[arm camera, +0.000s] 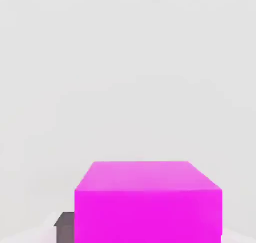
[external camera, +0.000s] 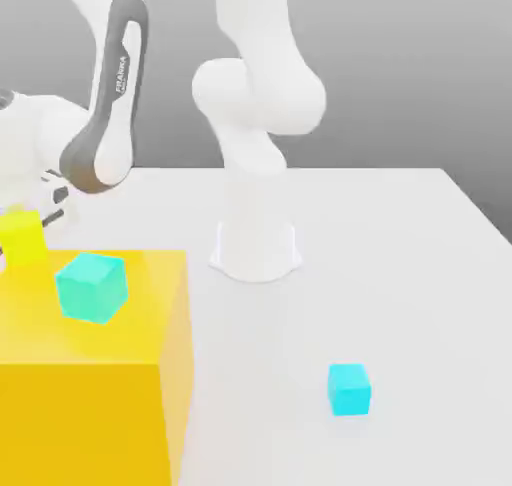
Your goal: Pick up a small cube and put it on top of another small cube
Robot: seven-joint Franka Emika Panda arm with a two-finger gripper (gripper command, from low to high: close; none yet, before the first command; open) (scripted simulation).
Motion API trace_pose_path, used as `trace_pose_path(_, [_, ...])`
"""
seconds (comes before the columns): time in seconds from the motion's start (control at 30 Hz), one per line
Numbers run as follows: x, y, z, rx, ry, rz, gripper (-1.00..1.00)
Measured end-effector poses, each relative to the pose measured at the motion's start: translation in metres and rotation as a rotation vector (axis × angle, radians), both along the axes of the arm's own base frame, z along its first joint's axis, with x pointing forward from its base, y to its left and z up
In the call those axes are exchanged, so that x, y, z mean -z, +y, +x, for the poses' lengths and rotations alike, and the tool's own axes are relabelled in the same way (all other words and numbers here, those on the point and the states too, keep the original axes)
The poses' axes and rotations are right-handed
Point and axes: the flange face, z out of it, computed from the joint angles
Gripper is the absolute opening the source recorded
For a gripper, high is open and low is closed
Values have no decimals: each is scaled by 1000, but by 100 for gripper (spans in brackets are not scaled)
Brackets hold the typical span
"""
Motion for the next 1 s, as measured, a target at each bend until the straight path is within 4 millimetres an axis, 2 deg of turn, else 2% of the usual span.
trace_pose_path(0.43, [-33,-35,16,-899,470,2,-100])
trace_pose_path(0.7, [-71,-47,58,-1418,882,-2,-100])
trace_pose_path(0.87, [-102,-53,88,-1664,1204,6,-100])
trace_pose_path(0.9, [-109,-43,107,-1725,1260,-10,-100])
trace_pose_path(1.0, [-132,9,172,-1913,1409,-89,-100])
